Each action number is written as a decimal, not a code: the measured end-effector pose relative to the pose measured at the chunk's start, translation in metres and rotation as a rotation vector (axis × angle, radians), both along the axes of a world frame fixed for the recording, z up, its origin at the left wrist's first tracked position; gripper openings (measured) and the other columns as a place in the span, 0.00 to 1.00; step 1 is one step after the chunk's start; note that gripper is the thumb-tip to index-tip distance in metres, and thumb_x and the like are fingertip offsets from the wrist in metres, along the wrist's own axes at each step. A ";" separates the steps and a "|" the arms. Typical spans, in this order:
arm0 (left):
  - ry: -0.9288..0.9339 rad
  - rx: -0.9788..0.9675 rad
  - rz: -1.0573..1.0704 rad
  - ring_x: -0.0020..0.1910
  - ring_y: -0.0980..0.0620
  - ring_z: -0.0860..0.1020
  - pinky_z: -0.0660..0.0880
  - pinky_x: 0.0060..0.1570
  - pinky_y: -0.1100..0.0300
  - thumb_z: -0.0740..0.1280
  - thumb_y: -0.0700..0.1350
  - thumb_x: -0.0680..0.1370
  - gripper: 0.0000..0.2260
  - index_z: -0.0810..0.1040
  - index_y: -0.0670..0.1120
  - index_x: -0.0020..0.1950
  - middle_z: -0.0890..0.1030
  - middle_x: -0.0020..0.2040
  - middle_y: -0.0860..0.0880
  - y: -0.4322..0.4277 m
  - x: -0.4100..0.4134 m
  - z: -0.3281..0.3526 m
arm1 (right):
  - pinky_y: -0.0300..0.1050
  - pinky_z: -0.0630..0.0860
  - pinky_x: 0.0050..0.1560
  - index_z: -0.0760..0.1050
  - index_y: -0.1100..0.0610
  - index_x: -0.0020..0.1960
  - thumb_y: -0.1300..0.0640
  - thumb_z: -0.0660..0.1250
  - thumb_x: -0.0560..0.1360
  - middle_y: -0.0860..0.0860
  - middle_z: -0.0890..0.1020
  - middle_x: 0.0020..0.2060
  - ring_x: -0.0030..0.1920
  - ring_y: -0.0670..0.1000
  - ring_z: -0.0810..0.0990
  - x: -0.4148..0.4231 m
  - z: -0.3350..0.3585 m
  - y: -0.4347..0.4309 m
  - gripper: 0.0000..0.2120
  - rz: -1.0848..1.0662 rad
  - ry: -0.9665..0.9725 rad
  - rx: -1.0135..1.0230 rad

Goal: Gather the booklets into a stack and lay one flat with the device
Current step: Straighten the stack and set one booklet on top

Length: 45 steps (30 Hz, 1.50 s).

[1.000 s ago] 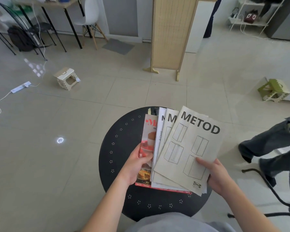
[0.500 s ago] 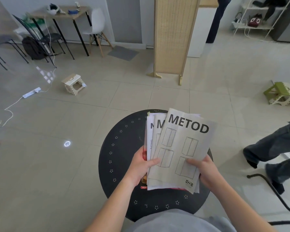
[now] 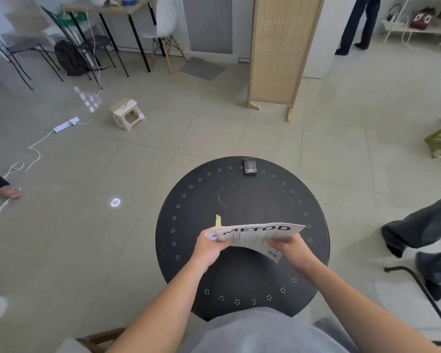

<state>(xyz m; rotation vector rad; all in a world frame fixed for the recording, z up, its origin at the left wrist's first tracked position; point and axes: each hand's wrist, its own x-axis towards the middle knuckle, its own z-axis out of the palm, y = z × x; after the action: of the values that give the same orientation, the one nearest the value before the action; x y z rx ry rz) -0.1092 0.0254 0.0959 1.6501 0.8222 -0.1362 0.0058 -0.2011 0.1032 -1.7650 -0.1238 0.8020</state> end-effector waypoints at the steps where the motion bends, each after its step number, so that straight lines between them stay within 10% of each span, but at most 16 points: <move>1: 0.020 -0.021 0.030 0.50 0.54 0.84 0.79 0.49 0.68 0.75 0.32 0.76 0.13 0.87 0.49 0.51 0.89 0.54 0.48 0.001 -0.001 -0.003 | 0.56 0.80 0.65 0.86 0.49 0.51 0.69 0.69 0.80 0.47 0.90 0.51 0.59 0.52 0.86 0.000 -0.001 0.002 0.15 0.006 0.005 -0.007; 7: 0.042 -0.093 0.117 0.51 0.49 0.84 0.81 0.56 0.55 0.71 0.28 0.75 0.17 0.86 0.48 0.53 0.90 0.54 0.45 0.006 0.000 -0.015 | 0.55 0.80 0.66 0.86 0.51 0.56 0.63 0.70 0.80 0.49 0.90 0.54 0.59 0.52 0.86 0.006 0.001 0.017 0.10 0.059 0.034 -0.047; 25: -0.047 -0.072 0.124 0.56 0.51 0.83 0.78 0.50 0.64 0.74 0.31 0.74 0.18 0.83 0.49 0.58 0.86 0.57 0.46 0.005 -0.002 -0.014 | 0.43 0.76 0.58 0.76 0.52 0.68 0.73 0.67 0.76 0.53 0.85 0.56 0.57 0.50 0.81 -0.008 -0.017 0.023 0.25 -0.058 0.133 -0.079; 45: -0.029 -0.138 0.098 0.60 0.53 0.87 0.81 0.64 0.53 0.74 0.35 0.74 0.17 0.88 0.48 0.60 0.91 0.55 0.53 0.024 0.014 -0.018 | 0.37 0.73 0.41 0.77 0.52 0.53 0.70 0.67 0.75 0.48 0.83 0.47 0.44 0.43 0.79 -0.004 0.018 0.038 0.14 -0.200 -0.049 -0.116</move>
<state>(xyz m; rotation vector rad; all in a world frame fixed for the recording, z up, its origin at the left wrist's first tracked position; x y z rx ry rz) -0.0953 0.0493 0.0782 1.4763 0.8515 -0.0978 0.0023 -0.1636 0.1212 -1.8727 0.0675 0.6311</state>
